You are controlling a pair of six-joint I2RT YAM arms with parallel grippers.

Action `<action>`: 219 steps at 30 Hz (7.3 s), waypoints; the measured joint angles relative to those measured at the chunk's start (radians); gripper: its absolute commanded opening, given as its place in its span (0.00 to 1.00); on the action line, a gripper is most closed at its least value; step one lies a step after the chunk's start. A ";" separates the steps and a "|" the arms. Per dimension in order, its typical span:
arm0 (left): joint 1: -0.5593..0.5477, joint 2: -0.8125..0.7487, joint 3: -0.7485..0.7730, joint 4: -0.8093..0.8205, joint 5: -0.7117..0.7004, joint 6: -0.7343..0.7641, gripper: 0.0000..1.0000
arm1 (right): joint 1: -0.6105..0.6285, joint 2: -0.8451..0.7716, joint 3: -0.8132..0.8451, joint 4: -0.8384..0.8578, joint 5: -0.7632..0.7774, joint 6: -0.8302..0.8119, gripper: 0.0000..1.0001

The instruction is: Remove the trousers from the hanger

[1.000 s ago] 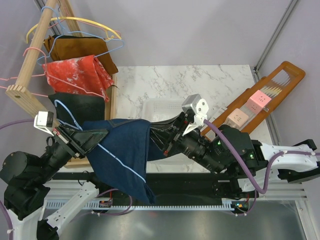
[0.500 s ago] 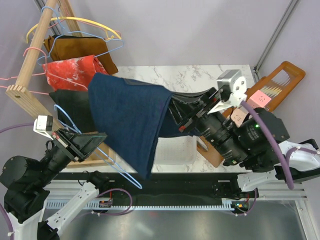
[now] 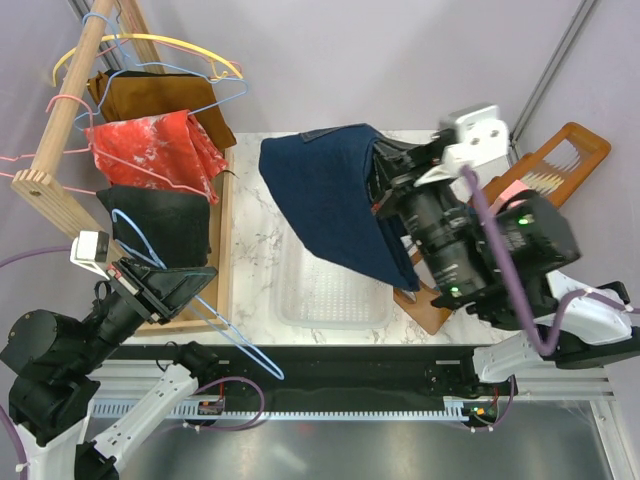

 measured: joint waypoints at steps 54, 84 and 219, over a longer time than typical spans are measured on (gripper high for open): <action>0.000 -0.076 -0.038 -0.018 -0.048 -0.026 0.02 | -0.331 0.179 -0.752 -0.342 -0.671 0.752 0.36; 0.000 -0.021 -0.038 -0.019 -0.051 -0.031 0.02 | -0.333 -0.156 -0.299 -0.779 -1.247 0.798 0.95; -0.018 -0.257 0.009 -0.102 -0.233 -0.046 0.54 | -0.357 0.643 0.291 -0.657 -1.382 0.689 0.75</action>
